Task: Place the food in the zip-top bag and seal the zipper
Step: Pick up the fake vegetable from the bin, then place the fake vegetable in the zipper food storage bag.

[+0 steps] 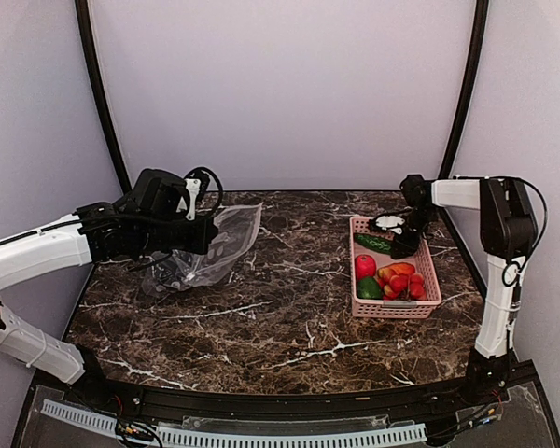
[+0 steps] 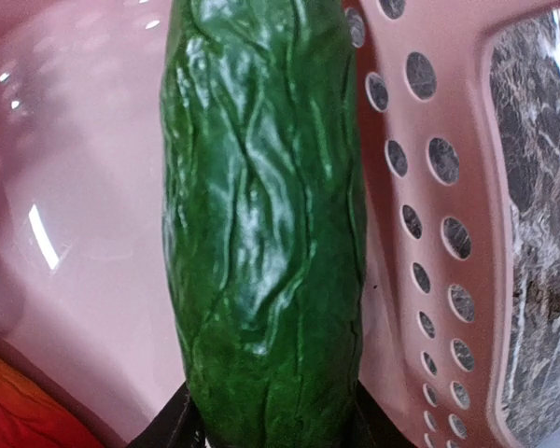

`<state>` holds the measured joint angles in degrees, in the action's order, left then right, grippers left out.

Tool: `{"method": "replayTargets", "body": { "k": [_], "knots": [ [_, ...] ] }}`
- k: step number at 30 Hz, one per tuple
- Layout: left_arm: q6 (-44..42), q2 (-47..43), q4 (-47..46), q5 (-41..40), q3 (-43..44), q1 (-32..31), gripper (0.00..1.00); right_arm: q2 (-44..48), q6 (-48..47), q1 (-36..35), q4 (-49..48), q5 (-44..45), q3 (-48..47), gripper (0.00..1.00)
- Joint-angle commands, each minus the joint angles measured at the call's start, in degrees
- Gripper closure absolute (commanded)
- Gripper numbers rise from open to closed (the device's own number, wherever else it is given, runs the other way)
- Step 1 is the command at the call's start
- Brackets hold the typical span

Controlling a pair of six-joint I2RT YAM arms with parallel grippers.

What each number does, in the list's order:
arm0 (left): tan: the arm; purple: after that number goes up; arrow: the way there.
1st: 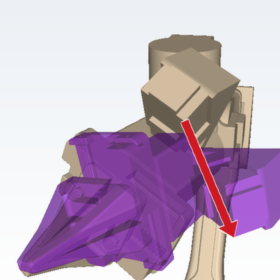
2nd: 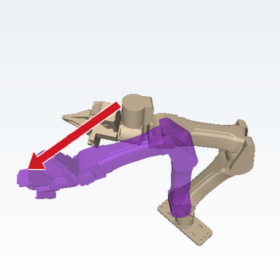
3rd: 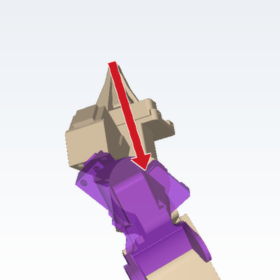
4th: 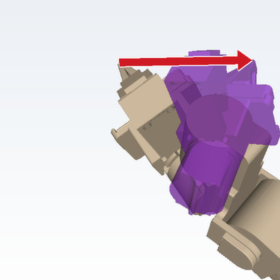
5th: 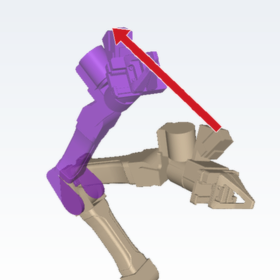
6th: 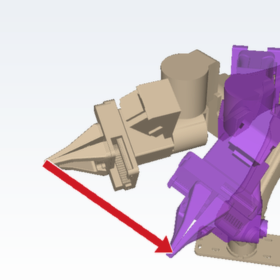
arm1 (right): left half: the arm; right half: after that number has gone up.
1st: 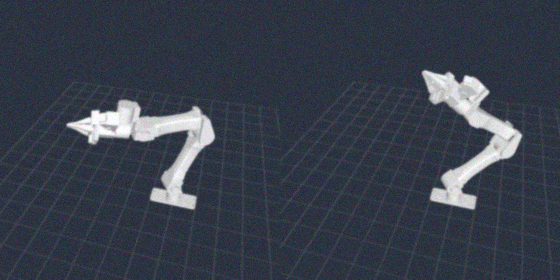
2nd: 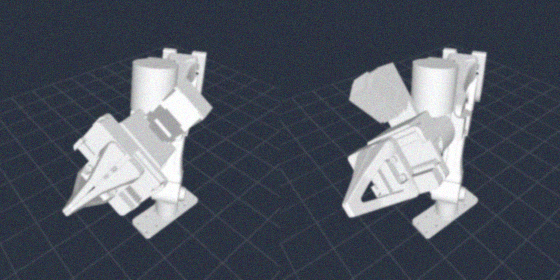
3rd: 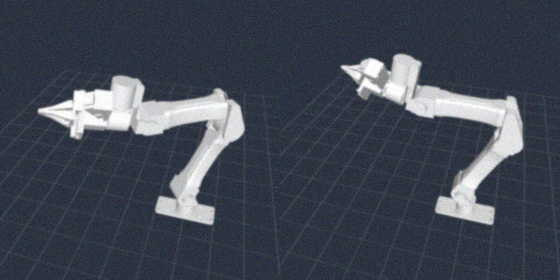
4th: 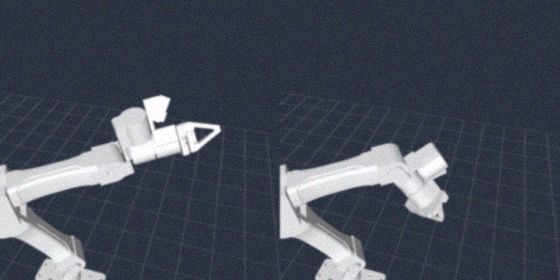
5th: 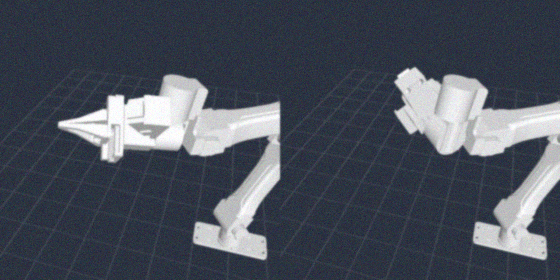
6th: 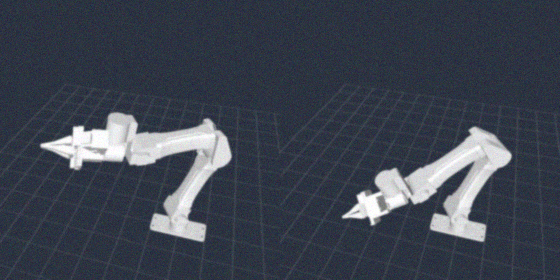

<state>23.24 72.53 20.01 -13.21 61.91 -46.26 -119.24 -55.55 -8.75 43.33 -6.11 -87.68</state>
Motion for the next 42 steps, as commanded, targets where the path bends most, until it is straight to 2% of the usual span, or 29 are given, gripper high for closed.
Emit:
{"method": "replayTargets", "body": {
  "k": [1, 5, 11, 18, 24, 34, 42],
  "knots": [
    [0.18, -0.34, 0.17, 0.64, 0.09, -0.14, 0.99, 2.30, 1.87, -0.83, -0.55, 0.34, 2.17, 0.60],
    [0.26, 0.15, -0.65, 1.14, 0.18, -0.15, 0.99, 5.23, 3.57, -0.83, -0.22, 1.37, 3.28, 0.69],
    [-0.07, 1.11, -1.49, 1.73, 0.74, -0.14, 0.99, 12.79, 5.69, -0.63, 1.96, 1.86, 5.92, 0.71],
    [-2.44, 2.18, -1.32, 1.21, 3.23, -0.15, 0.99, 21.56, 8.61, -1.87, 10.12, -4.86, 3.48, 0.73],
    [-5.37, 4.55, -2.11, -0.23, 5.68, -0.15, 0.99, 26.28, 13.31, -7.06, 14.97, -13.07, -0.94, 0.74],
    [-10.61, 9.25, -4.93, 0.76, 9.09, -0.17, 0.99, 22.34, 22.03, -17.11, 23.59, -32.26, -8.60, 0.75],
    [-13.42, 10.50, -8.16, 0.62, 8.82, -2.03, 0.99, 15.92, 26.85, -19.04, 29.84, -45.66, -13.09, 0.75]
  ]
}}
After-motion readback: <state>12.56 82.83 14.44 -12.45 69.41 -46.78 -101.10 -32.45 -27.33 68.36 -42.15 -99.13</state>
